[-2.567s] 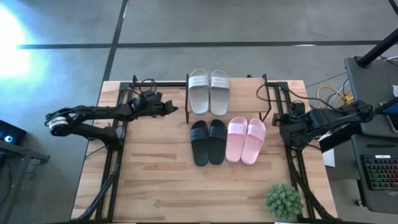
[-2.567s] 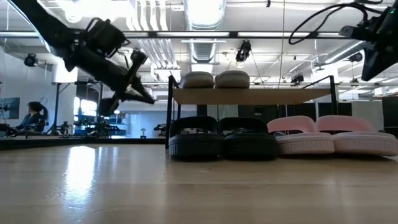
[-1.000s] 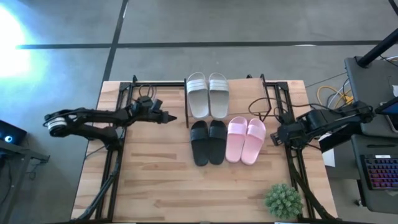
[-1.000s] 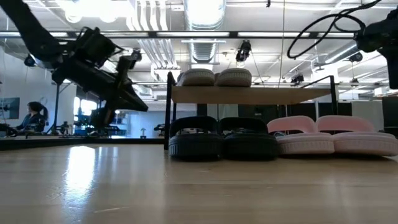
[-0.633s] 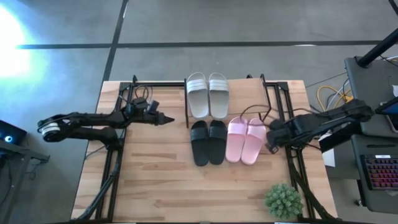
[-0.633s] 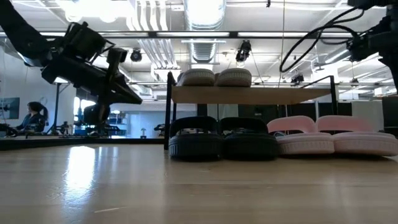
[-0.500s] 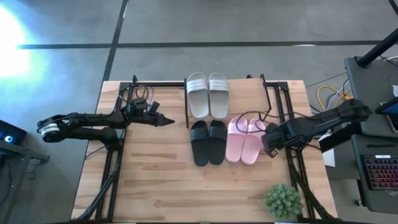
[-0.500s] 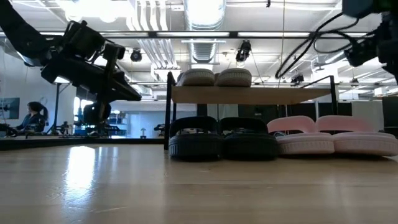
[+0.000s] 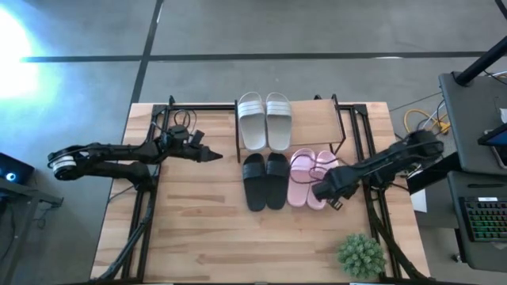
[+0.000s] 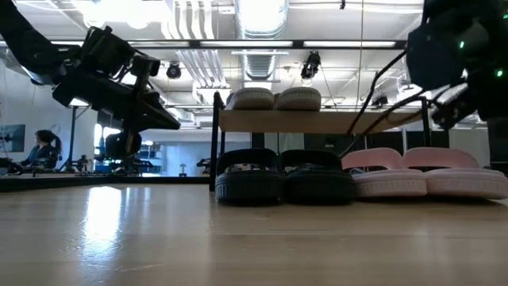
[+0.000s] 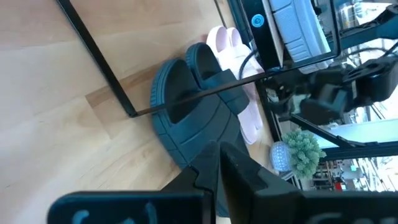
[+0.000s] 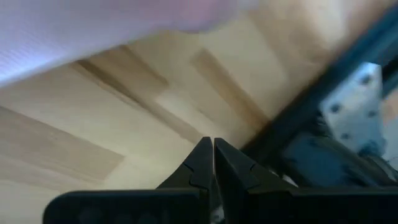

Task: Pick and place slides into the shelf
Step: Adjust the slides on the table

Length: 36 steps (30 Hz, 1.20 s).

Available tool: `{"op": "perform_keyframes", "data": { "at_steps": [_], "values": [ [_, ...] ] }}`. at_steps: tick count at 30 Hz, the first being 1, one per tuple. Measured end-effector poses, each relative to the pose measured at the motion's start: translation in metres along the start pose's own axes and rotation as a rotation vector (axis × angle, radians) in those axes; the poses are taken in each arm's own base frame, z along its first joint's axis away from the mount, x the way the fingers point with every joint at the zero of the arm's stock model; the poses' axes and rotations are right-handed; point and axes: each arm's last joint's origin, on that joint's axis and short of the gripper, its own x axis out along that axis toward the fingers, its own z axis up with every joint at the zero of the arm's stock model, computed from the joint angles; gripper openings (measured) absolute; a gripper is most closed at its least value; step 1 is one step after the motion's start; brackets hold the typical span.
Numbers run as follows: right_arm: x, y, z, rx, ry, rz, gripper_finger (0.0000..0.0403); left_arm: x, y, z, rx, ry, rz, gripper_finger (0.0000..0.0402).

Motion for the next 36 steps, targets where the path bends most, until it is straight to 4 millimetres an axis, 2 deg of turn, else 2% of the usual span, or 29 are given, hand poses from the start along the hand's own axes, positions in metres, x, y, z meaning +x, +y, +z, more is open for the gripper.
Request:
{"op": "perform_keyframes", "data": {
  "at_steps": [5,9,18,26,30,36],
  "values": [
    [0.014,0.020,0.012,-0.040,0.003,0.027,0.0008,0.000,0.000,0.000,-0.001,0.000,0.000,0.0001],
    [0.020,0.027,0.017,-0.018,-0.027,0.019,0.0008,0.000,0.000,0.000,-0.002,0.000,-0.001,0.0002],
    [0.010,0.021,0.020,0.087,-0.225,-0.062,0.0008,0.000,0.000,0.000,-0.004,0.000,-0.001,0.0002],
    [-0.007,0.023,0.026,-0.020,-0.408,-0.032,0.0008,0.000,-0.001,0.000,-0.003,0.001,-0.002,0.0002],
    [-0.009,0.020,0.029,0.074,-0.406,-0.060,0.0008,0.001,-0.002,-0.002,-0.019,0.010,-0.007,0.0002],
    [-0.007,0.006,0.021,0.263,-0.332,-0.164,0.0008,0.005,-0.007,-0.010,-0.018,0.059,-0.027,0.0002]
  ]
}}
